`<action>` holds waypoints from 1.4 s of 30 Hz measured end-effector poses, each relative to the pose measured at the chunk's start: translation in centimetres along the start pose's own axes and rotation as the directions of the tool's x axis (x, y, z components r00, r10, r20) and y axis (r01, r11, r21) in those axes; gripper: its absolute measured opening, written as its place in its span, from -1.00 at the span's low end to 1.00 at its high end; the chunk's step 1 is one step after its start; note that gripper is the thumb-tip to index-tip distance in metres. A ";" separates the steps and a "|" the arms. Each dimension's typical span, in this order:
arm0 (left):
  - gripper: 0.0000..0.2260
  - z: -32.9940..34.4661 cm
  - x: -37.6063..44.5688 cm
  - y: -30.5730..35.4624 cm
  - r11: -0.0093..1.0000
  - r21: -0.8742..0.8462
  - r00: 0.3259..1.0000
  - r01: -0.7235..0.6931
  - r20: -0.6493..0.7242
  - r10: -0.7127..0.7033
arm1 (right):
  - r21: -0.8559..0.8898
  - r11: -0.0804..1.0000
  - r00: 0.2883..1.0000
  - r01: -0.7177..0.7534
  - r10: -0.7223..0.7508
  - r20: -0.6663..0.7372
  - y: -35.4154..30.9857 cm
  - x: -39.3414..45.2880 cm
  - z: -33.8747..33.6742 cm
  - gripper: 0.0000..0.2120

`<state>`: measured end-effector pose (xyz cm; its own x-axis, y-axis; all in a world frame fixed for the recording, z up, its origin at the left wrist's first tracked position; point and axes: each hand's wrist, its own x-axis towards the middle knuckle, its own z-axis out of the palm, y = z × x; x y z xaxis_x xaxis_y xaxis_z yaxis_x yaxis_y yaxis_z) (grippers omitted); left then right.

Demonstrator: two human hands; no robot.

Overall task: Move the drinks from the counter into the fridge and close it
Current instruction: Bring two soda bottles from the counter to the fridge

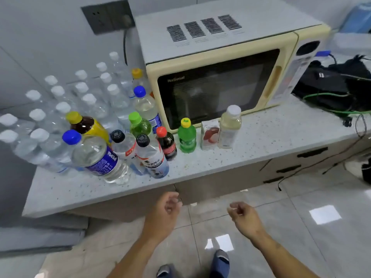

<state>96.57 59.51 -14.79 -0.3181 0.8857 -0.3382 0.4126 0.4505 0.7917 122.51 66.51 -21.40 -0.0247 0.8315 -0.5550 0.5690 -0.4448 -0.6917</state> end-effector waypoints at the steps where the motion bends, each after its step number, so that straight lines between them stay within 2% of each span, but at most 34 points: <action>1: -0.81 0.2 0.5 1.9 0.995 0.019 0.995 -0.093 -0.045 0.094 | -0.045 0.994 0.995 0.101 -0.101 0.010 -2.5 0.9 -0.6 -0.84; 2: -0.80 0.2 1.1 3.8 0.977 0.083 0.973 -0.199 -0.103 0.207 | -0.073 0.976 0.978 0.207 -0.206 0.018 -5.2 1.6 -1.1 -0.82; 4: -0.70 -0.6 2.7 7.4 0.867 0.331 0.870 -0.372 -0.200 0.450 | -0.075 0.902 0.904 0.426 -0.427 0.008 -10.8 2.4 -1.7 -0.77; 5: -0.65 -1.3 3.7 9.2 0.790 0.454 0.809 -0.413 -0.216 0.547 | -0.081 0.839 0.842 0.538 -0.540 -0.006 -13.5 2.7 -2.0 -0.73; 7: -0.59 -2.9 5.5 12.8 0.648 0.638 0.733 -0.416 -0.186 0.654 | -0.164 0.651 0.656 0.741 -0.754 -0.026 -18.6 3.1 -2.4 -0.67; 8: -0.57 -3.7 6.4 14.5 0.590 0.718 0.734 -0.369 -0.164 0.659 | -0.217 0.556 0.564 0.803 -0.825 -0.028 -20.7 3.5 -2.5 -0.65; 10: -0.60 -5.1 7.9 17.2 0.466 0.862 0.804 -0.198 -0.129 0.581 | -0.325 0.430 0.450 0.842 -0.893 -0.014 -24.3 4.2 -2.9 -0.58; 12: -0.68 -6.3 9.2 19.4 0.338 0.940 0.878 -0.051 -0.119 0.463 | -0.454 0.357 0.424 0.816 -0.904 0.050 -27.0 4.8 -3.1 -0.49; 14: -0.75 -7.0 10.3 21.2 0.266 0.964 0.928 0.010 -0.108 0.356 | -0.610 0.264 0.455 0.747 -0.872 0.180 -28.7 5.6 -2.9 -0.43; 16: -0.77 -7.3 11.2 22.2 0.259 0.966 0.960 0.027 -0.097 0.263 | -0.729 0.163 0.515 0.665 -0.807 0.290 -29.6 6.2 -2.4 -0.44; 19: -0.77 -7.6 12.4 22.3 0.233 0.972 0.986 0.033 -0.069 0.150 | -0.781 0.098 0.579 0.616 -0.729 0.365 -30.0 6.5 -1.6 -0.51; 22: -0.74 -7.7 13.0 21.4 0.211 0.978 0.995 0.002 -0.024 0.101 | -0.793 0.098 0.607 0.602 -0.702 0.373 -29.8 6.6 -1.3 -0.54; 24: -0.72 -7.6 13.2 20.6 0.181 0.983 0.993 -0.035 0.015 0.114 | -0.801 0.097 0.603 0.590 -0.714 0.357 -29.7 6.6 -1.3 -0.58; 26: -0.71 -7.6 13.3 20.1 0.194 0.978 0.990 -0.075 0.050 0.130 | -0.799 0.113 0.603 0.590 -0.720 0.343 -29.5 6.5 -1.3 -0.60; 28: -0.72 -7.9 13.4 19.8 0.252 0.961 0.987 -0.114 0.080 0.142 | -0.782 0.162 0.613 0.602 -0.720 0.324 -29.3 6.3 -1.5 -0.60; 30: -0.75 -8.2 13.2 19.6 0.353 0.925 0.983 -0.143 0.090 0.163 | -0.750 0.219 0.616 0.624 -0.729 0.299 -29.0 6.1 -1.7 -0.61; 34: -0.78 -9.2 12.8 19.9 0.547 0.811 0.965 -0.210 0.084 0.247 | -0.662 0.317 0.570 0.679 -0.796 0.204 -27.8 5.3 -2.0 -0.65; 36: -0.77 -9.9 12.5 20.1 0.602 0.760 0.949 -0.244 0.058 0.310 | -0.571 0.411 0.557 0.710 -0.825 0.099 -27.3 4.7 -2.3 -0.69; 39: -0.73 -10.6 11.6 20.2 0.686 0.666 0.912 -0.294 -0.020 0.411 | -0.375 0.596 0.609 0.710 -0.787 -0.098 -27.0 3.1 -2.8 -0.75; 42: -0.68 -11.1 10.2 19.7 0.740 0.565 0.856 -0.364 -0.110 0.505 | -0.245 0.674 0.621 0.697 -0.738 -0.264 -26.5 1.4 -3.6 -0.77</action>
<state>92.04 76.18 3.03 -0.1579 0.9733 0.1666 0.9036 0.0744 0.4220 110.38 80.62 -2.17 -0.2184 0.9326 0.2872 0.5679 0.3608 -0.7398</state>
